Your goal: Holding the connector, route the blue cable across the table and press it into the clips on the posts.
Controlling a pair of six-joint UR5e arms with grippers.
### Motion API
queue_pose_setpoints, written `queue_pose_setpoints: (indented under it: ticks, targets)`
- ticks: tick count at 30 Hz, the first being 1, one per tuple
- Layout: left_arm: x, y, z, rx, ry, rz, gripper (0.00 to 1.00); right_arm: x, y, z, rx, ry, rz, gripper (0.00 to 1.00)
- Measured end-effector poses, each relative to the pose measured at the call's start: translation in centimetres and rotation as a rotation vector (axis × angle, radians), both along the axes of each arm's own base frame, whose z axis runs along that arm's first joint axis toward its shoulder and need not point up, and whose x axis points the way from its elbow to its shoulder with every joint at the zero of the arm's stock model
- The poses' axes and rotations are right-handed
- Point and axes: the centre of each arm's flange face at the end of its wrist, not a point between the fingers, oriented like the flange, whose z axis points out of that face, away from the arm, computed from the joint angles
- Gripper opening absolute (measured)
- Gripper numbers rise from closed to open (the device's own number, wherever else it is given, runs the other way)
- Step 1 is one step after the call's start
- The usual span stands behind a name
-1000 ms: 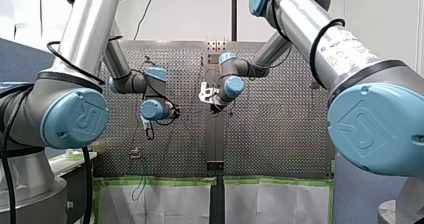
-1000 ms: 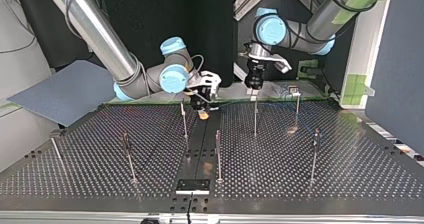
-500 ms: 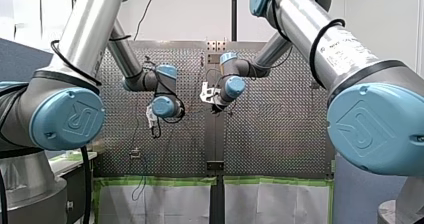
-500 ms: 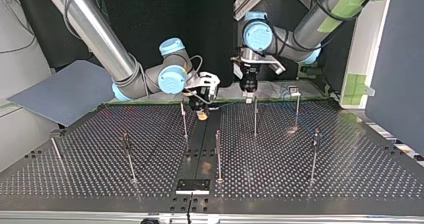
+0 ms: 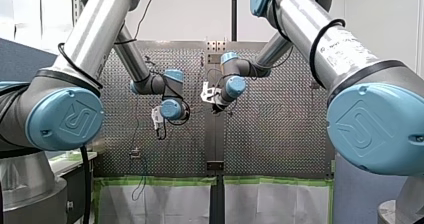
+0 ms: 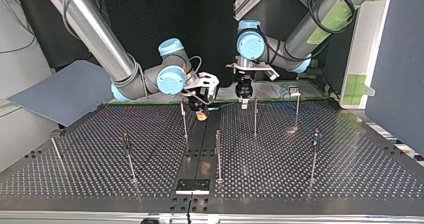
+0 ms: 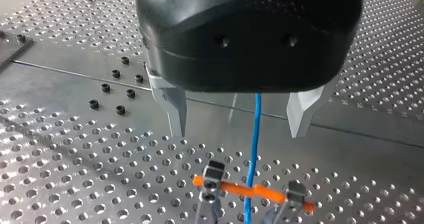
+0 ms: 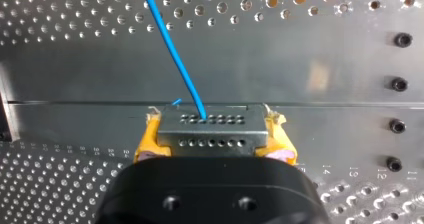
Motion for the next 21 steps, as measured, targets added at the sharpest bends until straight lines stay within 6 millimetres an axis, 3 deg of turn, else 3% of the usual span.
queue_pose_setpoints:
  ticks: [6,15,21]
  targets:
    - [1.3,-0.1,-0.1,-0.006,-0.008,0.004,1.00,0.2,0.2,0.0,0.000,-0.001,0.014,0.00]
    - [4.2,-0.8,-1.8,-0.010,0.005,0.012,1.00,0.4,0.4,0.0,0.004,-0.004,0.031,0.00]
    - [6.3,-1.4,-0.6,-0.030,-0.036,0.011,1.00,0.2,0.2,0.0,0.006,-0.004,0.030,0.00]
